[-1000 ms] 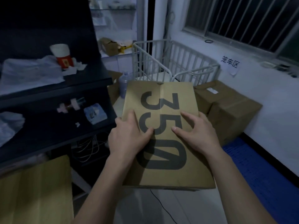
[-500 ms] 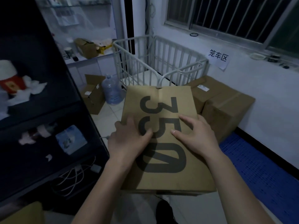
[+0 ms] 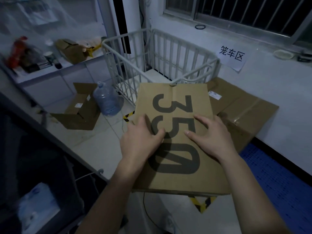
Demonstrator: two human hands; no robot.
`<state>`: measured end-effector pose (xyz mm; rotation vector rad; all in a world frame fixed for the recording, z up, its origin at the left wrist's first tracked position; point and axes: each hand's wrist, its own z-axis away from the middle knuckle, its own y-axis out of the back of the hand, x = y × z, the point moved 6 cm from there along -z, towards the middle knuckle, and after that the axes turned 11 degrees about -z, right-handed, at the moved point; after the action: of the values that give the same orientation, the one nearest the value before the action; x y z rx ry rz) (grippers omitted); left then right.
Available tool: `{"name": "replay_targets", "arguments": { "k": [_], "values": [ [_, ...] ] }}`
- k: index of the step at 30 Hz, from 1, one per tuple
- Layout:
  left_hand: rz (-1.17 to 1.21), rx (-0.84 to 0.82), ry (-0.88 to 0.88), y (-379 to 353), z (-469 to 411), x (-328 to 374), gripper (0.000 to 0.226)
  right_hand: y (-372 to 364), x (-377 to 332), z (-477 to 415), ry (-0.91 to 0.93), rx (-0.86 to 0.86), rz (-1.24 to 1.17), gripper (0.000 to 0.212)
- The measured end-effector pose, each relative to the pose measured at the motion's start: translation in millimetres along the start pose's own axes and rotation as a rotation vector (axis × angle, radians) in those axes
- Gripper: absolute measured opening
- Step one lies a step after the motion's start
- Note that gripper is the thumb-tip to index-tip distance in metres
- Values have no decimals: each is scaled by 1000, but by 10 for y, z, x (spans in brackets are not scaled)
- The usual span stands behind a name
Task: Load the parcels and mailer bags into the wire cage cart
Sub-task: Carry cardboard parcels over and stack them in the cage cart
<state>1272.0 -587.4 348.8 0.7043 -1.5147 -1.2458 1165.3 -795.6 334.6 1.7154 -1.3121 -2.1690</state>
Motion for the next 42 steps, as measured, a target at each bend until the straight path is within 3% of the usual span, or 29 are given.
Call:
{"name": "replay_targets", "arguments": {
  "k": [14,25,36,42],
  "values": [
    [-81,-15,-219,-67,-1507,532,72,30,227,-938,-187,205,-110,71],
    [-158,-48,-310,-836,-2101,1344,68,330,1092,-1487,-246,300,-153,68],
    [-200,-58,-339,-997,-2471,1972,65,537,1553,-1900,-273,339,-210,69],
    [-230,-197,-483,-1093,-2632,2177,66,492,1786,-1981,-330,359,-229,71]
  ]
}}
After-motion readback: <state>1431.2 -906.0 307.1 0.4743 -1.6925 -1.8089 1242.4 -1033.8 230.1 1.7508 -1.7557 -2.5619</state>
